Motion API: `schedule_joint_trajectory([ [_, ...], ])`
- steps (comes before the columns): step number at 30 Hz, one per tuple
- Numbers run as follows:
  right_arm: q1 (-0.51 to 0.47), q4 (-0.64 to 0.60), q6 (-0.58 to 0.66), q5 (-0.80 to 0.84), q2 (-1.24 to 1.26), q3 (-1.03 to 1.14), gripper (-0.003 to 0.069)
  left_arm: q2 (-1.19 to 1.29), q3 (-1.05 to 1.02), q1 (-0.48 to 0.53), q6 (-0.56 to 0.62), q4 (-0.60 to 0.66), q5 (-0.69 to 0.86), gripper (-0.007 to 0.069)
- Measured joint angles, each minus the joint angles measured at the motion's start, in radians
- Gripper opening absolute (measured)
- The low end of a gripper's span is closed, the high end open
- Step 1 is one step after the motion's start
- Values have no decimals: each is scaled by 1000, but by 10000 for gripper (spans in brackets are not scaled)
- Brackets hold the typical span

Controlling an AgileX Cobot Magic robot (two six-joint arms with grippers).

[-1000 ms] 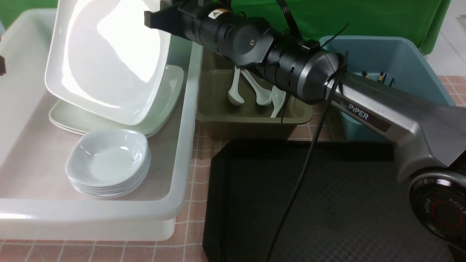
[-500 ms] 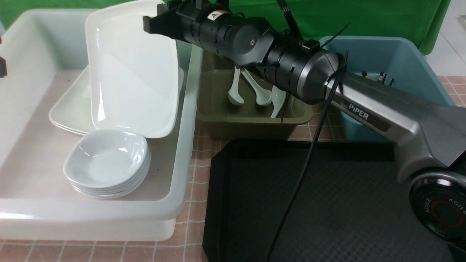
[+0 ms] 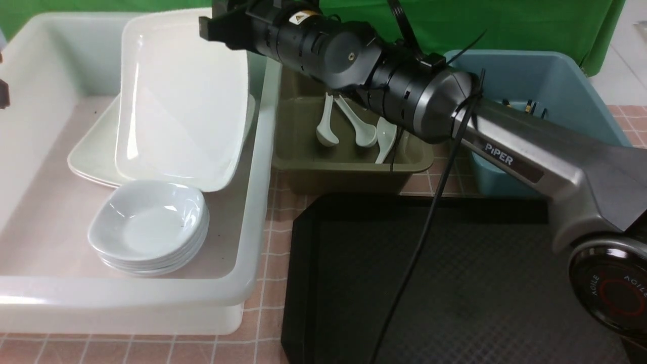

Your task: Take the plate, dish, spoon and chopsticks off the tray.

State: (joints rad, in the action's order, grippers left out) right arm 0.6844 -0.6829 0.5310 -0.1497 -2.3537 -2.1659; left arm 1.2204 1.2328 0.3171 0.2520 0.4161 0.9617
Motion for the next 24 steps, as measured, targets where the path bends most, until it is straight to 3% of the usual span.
schedule_joint_trajectory([
  [12,-8,44,11,92,54,0,379,0,0,0,3,0,-8,-3],
  [14,-19,58,39,150,76,0,335,0,0,0,3,0,-8,-3],
  [16,-41,87,64,256,121,0,209,0,0,0,3,-1,-11,-3],
  [17,-43,90,64,267,126,0,195,0,0,0,3,-1,-12,-3],
  [18,-58,118,65,337,166,0,114,2,0,0,3,-6,-13,-3],
  [20,-81,154,56,443,211,0,52,12,1,0,3,-15,-11,-3],
  [24,-173,361,-59,766,379,-1,30,99,5,0,1,-45,1,-3],
])
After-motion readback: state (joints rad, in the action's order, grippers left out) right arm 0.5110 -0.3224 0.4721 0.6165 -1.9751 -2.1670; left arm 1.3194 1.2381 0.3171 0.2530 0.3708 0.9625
